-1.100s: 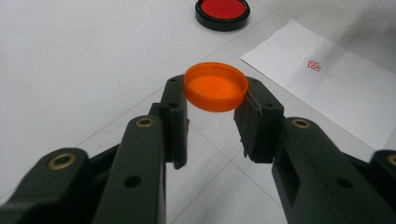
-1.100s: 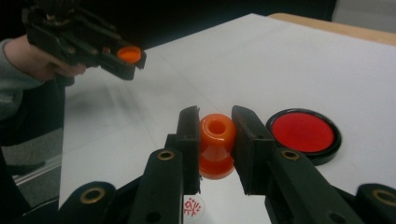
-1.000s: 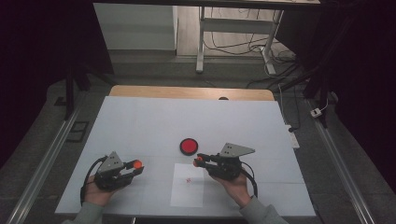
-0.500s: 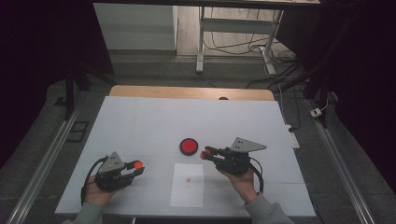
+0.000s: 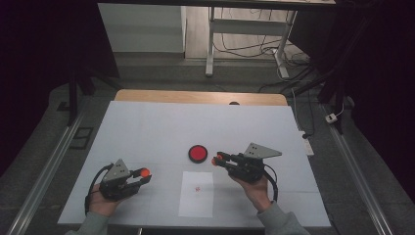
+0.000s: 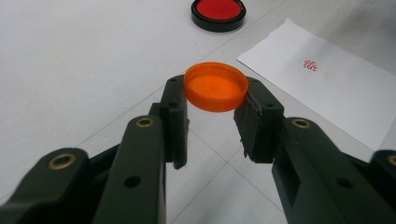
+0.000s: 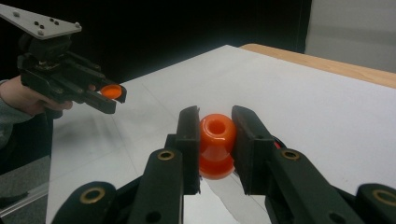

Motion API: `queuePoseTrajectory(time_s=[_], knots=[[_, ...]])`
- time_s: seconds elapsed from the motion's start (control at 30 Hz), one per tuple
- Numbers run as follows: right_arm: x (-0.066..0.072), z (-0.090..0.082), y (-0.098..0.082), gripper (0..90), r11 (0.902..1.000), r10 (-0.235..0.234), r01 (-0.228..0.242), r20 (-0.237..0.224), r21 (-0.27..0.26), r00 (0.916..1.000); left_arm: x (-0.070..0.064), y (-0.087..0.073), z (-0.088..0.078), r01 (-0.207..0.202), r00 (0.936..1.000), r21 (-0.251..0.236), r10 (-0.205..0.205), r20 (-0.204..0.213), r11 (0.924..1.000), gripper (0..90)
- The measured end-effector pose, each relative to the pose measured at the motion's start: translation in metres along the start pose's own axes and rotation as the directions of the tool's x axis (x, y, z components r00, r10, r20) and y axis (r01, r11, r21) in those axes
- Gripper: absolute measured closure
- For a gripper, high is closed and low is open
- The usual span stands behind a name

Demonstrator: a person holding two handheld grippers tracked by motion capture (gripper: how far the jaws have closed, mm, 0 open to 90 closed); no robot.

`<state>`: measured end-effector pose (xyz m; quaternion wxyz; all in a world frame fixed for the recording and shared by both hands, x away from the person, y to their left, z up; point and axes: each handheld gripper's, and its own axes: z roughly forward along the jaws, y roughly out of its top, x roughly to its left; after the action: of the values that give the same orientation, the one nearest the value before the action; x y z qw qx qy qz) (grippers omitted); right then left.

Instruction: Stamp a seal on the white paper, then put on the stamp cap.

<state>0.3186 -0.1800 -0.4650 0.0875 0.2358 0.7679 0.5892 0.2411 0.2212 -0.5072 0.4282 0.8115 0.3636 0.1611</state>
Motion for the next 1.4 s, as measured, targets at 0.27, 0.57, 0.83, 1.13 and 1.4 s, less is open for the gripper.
queuePoseTrajectory(time_s=[0.27, 0.57, 0.83, 1.13, 1.4], knots=[[-0.001, 0.000, 0.000, 73.3, 1.0000, 0.003, -0.003, 0.003, 0.000, 1.0000, -0.002, 0.002, 0.001, -0.016, 0.9999, -0.008, 0.016, 0.006, 0.9998, 65.3], [-0.001, -0.001, 0.000, 73.2, 1.0000, 0.005, -0.005, 0.002, -0.002, 1.0000, -0.003, 0.005, 0.002, -0.022, 0.9997, -0.011, 0.022, 0.009, 0.9997, 65.3], [-0.001, 0.000, 0.000, 73.2, 1.0000, 0.002, -0.002, 0.002, -0.001, 1.0000, -0.005, 0.007, 0.003, -0.026, 0.9996, -0.010, 0.026, 0.011, 0.9996, 65.3], [0.000, 0.000, 0.000, 73.2, 1.0000, 0.002, -0.002, 0.001, -0.002, 1.0000, -0.006, 0.009, 0.004, -0.029, 0.9995, -0.013, 0.029, 0.014, 0.9995, 65.3], [-0.001, 0.000, 0.000, 73.2, 1.0000, 0.002, -0.002, 0.000, -0.001, 1.0000, -0.008, 0.014, 0.008, -0.039, 0.9990, -0.014, 0.040, 0.021, 0.9991, 65.3]])
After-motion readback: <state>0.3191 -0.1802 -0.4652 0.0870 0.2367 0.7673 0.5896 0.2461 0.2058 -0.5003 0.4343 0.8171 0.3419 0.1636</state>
